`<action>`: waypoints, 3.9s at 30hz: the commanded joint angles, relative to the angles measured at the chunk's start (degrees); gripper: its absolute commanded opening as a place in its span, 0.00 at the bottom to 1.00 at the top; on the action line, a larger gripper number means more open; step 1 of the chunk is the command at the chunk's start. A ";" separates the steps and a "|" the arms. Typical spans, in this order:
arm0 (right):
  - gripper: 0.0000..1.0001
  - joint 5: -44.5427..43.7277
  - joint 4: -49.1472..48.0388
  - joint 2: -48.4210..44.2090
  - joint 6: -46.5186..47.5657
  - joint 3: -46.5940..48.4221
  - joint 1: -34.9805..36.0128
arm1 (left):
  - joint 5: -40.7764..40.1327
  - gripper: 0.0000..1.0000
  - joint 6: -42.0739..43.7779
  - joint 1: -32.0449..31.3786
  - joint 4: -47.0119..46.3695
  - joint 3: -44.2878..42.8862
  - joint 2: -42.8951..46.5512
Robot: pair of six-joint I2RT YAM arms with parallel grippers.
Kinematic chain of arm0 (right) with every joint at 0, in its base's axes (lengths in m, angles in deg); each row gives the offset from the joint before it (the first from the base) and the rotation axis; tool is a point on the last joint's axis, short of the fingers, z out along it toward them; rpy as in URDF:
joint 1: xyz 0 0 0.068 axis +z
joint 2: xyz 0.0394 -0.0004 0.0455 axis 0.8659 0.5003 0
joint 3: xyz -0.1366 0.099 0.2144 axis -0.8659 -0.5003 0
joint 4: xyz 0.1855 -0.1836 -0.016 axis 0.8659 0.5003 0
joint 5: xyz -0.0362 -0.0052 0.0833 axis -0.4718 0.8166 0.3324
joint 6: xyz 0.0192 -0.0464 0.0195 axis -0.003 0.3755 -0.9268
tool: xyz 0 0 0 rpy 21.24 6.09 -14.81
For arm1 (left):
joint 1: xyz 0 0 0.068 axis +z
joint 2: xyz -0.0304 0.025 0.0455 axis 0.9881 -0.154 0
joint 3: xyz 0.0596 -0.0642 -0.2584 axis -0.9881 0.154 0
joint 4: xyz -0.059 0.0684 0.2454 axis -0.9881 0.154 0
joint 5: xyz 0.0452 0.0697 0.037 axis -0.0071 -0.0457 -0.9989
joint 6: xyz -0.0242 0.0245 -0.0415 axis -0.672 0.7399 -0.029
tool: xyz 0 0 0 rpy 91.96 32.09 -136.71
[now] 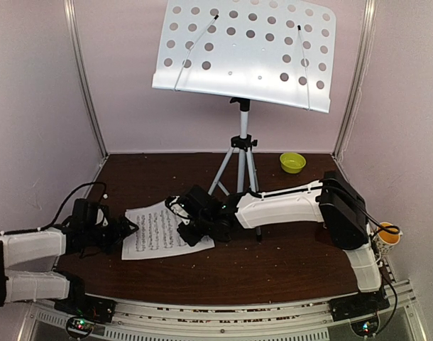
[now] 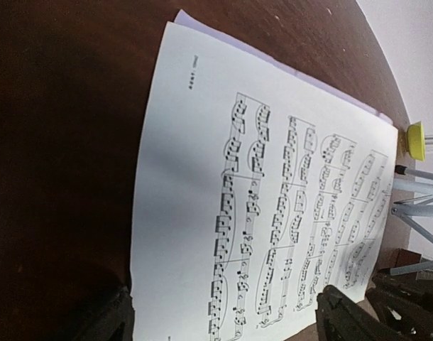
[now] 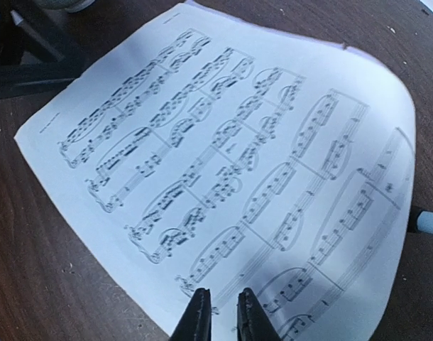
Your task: Set up the instrument practice props
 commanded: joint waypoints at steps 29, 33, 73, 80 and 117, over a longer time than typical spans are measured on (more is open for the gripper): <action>0.17 -4.43 12.40 16.52 -2.43 25.75 -1.91 | 0.53 0.93 13.30 7.65 7.41 -10.92 -8.88; 0.17 -4.39 12.73 16.51 -1.76 25.43 -1.90 | 0.26 0.93 10.87 8.17 8.29 -6.88 -4.06; 0.14 -4.71 14.18 16.25 -1.64 24.92 -2.18 | 12.54 0.76 7.78 8.29 4.82 3.03 6.26; 0.14 -4.62 14.31 16.30 -1.55 25.09 -2.20 | 14.41 0.68 9.03 8.28 3.43 1.18 7.63; 0.79 14.52 -21.25 -20.34 -2.55 -11.61 -2.81 | -6.35 0.00 27.05 2.61 32.65 -27.29 6.75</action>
